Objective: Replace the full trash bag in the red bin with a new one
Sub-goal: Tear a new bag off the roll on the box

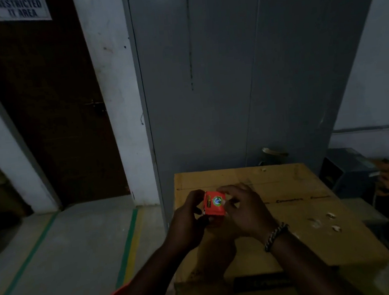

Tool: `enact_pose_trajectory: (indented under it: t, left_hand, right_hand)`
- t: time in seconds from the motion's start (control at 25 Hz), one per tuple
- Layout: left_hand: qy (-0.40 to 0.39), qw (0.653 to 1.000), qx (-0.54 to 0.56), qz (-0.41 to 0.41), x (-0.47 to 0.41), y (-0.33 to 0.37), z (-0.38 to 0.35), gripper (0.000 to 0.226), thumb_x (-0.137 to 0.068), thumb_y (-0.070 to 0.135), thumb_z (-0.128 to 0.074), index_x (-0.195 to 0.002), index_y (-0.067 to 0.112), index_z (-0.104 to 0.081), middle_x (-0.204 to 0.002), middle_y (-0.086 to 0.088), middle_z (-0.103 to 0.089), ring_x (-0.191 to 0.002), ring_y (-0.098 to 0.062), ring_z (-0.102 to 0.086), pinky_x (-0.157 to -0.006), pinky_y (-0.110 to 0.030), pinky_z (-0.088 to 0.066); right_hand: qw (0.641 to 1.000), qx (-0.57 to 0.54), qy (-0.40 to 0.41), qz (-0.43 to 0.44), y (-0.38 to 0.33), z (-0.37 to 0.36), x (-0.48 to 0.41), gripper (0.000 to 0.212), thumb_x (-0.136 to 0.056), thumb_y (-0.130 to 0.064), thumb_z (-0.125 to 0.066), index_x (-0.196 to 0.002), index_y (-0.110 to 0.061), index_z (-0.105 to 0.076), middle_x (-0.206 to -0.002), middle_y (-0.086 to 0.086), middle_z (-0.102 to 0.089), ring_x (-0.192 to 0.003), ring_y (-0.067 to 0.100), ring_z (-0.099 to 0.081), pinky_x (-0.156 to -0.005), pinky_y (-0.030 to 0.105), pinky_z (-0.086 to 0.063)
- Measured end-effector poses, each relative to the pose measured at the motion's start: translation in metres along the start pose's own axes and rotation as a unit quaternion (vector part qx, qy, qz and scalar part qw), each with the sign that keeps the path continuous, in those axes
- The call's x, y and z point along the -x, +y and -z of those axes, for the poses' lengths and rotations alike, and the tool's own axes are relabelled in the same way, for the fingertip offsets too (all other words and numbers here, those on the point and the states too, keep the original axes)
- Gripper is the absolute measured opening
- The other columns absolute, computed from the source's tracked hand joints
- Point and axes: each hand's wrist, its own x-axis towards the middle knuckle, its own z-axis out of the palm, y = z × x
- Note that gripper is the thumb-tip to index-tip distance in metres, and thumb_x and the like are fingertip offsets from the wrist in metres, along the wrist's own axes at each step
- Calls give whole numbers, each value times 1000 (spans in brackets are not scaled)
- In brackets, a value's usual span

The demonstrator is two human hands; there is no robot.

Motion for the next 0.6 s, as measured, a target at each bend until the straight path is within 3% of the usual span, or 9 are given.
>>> enact_pose_trajectory:
  t: [0.12,0.32,0.48,0.6]
  left_hand:
    - [7,1000,-3,-7,-5,-1,-2,65,-89,11,-71,-142,39,-44,-133,17,-59,-104,1,-59,-82,-16,-52]
    - [111,993,22,22,-5,6,-7,47,-88,10,-70,-130,26,-57,-125,11,-64,-108,-5,-63,-86,-22,-57]
    - [42,998,50,3,-4,8,-9,66,-83,16,-78,-140,31,-48,-132,15,-58,-117,-1,-57,-95,-24,-54]
    - [34,999,29,4,-7,8,-11,73,-76,27,-83,-139,32,-48,-132,17,-56,-117,-1,-55,-96,-25,-52]
  right_hand:
    - [999,-5,-40,24,-1,7,-8,48,-93,-17,-66,-138,-33,-58,-130,-12,-55,-111,6,-55,-85,14,-49]
    - [994,39,-103,23,-5,15,-17,59,-93,-28,-68,-146,-41,-46,-132,-10,-53,-114,10,-54,-89,25,-52]
    - [995,52,-86,19,-3,17,-21,53,-89,-31,-72,-138,-37,-52,-134,-8,-57,-114,11,-57,-88,25,-52]
    - [996,42,-72,8,-2,17,-21,45,-88,-29,-73,-127,-41,-54,-129,-9,-59,-109,12,-59,-83,29,-58]
